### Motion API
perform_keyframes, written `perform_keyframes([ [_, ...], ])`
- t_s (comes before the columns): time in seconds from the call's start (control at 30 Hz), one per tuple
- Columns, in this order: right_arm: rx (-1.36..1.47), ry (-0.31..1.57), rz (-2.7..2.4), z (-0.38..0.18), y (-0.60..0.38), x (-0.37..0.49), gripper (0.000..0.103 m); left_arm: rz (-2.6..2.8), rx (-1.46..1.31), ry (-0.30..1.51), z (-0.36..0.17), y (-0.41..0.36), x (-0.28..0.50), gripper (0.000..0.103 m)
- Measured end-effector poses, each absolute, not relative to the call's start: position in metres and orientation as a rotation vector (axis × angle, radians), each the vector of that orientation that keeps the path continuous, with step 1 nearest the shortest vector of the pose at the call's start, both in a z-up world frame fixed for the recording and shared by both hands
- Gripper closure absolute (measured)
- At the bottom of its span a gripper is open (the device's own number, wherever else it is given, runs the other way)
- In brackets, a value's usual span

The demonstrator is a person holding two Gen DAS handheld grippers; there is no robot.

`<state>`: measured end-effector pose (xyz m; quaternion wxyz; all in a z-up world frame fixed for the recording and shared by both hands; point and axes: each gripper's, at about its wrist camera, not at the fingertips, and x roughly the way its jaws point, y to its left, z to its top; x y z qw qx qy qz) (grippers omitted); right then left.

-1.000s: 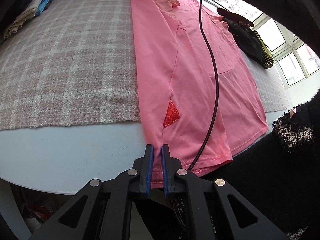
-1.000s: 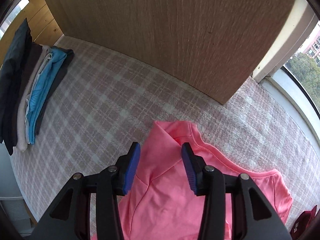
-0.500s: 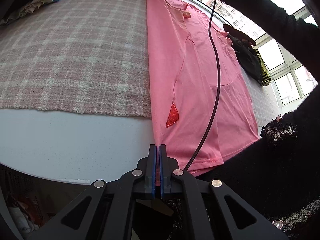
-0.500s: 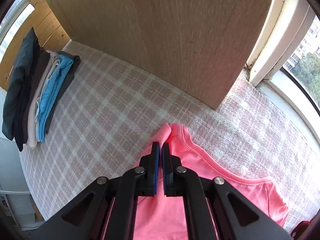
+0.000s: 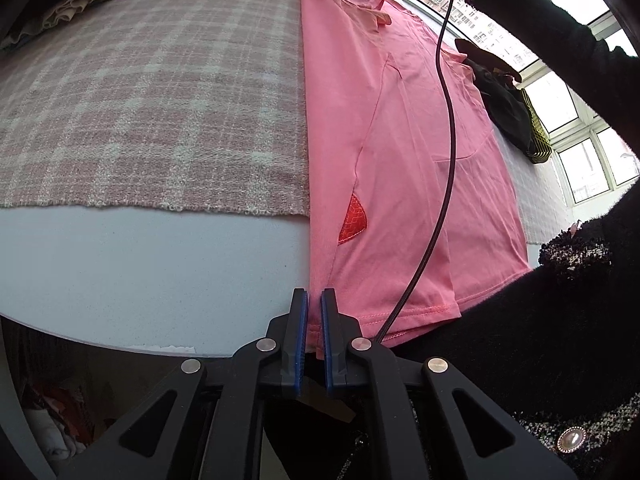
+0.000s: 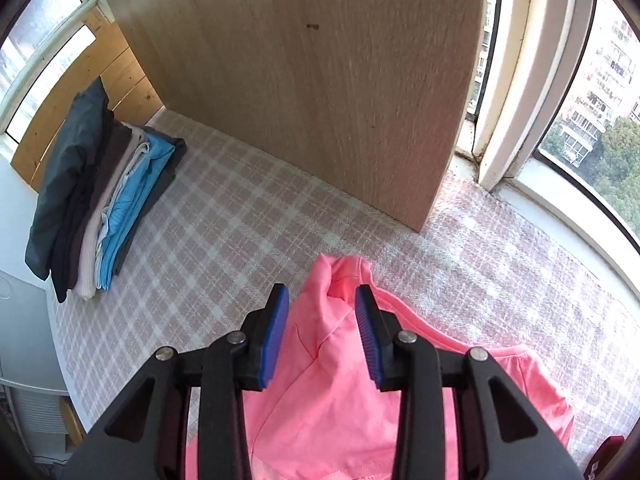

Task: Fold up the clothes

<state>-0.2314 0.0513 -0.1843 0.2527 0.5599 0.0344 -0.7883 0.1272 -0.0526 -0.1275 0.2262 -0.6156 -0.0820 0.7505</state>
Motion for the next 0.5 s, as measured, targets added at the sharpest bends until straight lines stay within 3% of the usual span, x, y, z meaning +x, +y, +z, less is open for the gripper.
perform_keyframes([
  [0.23,1.595,0.371,-2.174,-0.231,0.007,-0.226,0.069,2.068,-1.711,-0.193,-0.12,-0.055,0.131,0.098],
  [0.33,1.563,0.242,-2.183,-0.203,0.016,-0.212,0.069,2.065,-1.689,-0.177,-0.108,-0.057,0.136,0.098],
  [0.43,1.453,0.286,-2.183,-0.156,0.026,-0.167,0.069,2.044,-1.635,-0.139,-0.095,-0.051,0.141,0.087],
  [0.5,1.4,0.214,-2.16,-0.124,0.044,-0.128,0.069,2.033,-1.61,-0.116,-0.092,-0.048,0.141,0.086],
])
